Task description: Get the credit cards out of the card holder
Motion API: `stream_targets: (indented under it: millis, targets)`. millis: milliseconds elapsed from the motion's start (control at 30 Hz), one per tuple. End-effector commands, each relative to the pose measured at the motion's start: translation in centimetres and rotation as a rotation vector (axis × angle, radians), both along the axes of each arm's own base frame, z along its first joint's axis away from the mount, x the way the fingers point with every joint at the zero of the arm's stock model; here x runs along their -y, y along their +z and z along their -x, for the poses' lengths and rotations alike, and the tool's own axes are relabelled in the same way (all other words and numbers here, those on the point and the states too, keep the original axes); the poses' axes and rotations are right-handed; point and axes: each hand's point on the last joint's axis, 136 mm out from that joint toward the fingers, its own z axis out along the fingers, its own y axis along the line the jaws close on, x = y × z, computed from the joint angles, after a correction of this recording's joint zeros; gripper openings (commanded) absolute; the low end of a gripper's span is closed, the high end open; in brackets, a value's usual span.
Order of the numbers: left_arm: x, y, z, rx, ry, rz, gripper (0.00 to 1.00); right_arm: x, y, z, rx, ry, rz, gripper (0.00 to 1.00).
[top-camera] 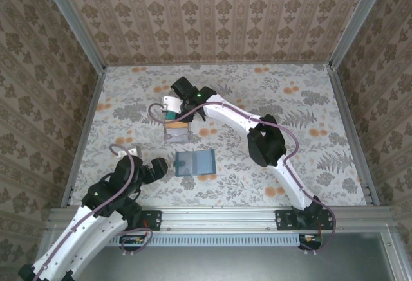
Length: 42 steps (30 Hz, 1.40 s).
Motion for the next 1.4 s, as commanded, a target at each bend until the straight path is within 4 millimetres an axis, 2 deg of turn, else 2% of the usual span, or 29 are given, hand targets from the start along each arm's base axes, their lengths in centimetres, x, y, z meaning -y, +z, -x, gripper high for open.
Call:
stream_targets:
  millis: [0, 233, 367, 433, 567, 667, 767, 867, 1033, 1233, 1367]
  targets:
    - [0.2, 0.1, 0.0, 0.002, -0.005, 0.014, 1.00, 0.0, 2.9, -1.3, 0.053, -0.070, -0.078, 0.39]
    - [1.1, 0.0, -0.1, 0.003, -0.042, 0.045, 1.00, 0.8, 6.5, -0.1, 0.051, -0.161, -0.245, 0.42]
    - [2.1, -0.3, -0.2, -0.001, -0.073, 0.076, 0.99, 1.9, 8.5, 1.8, 0.014, -0.236, -0.379, 0.42]
    - [2.7, -0.5, -0.3, -0.007, -0.089, 0.094, 0.96, 2.8, 8.8, 2.9, -0.015, -0.284, -0.438, 0.42]
    - [4.0, -1.1, -0.5, -0.019, -0.121, 0.137, 0.84, 5.0, 9.5, 5.1, -0.100, -0.421, -0.573, 0.42]
    - [5.0, -1.8, -0.7, -0.032, -0.143, 0.163, 0.79, 6.5, 8.6, 7.4, -0.205, -0.512, -0.643, 0.36]
    - [6.0, -2.5, -0.8, -0.045, -0.168, 0.183, 0.76, 8.1, 6.6, 9.6, -0.315, -0.604, -0.668, 0.35]
    - [6.8, -3.2, -0.8, -0.053, -0.188, 0.178, 0.74, 9.7, 4.0, 12.1, -0.390, -0.669, -0.683, 0.36]
    - [8.0, -4.0, -0.9, -0.060, -0.220, 0.170, 0.65, 12.1, -0.8, 16.3, -0.492, -0.754, -0.632, 0.37]
    - [9.1, -4.6, -1.5, -0.065, -0.247, 0.150, 0.60, 12.8, -5.0, 19.8, -0.563, -0.810, -0.561, 0.37]
    - [9.7, -5.2, -2.0, -0.077, -0.257, 0.133, 0.59, 12.6, -6.6, 20.4, -0.587, -0.836, -0.533, 0.37]
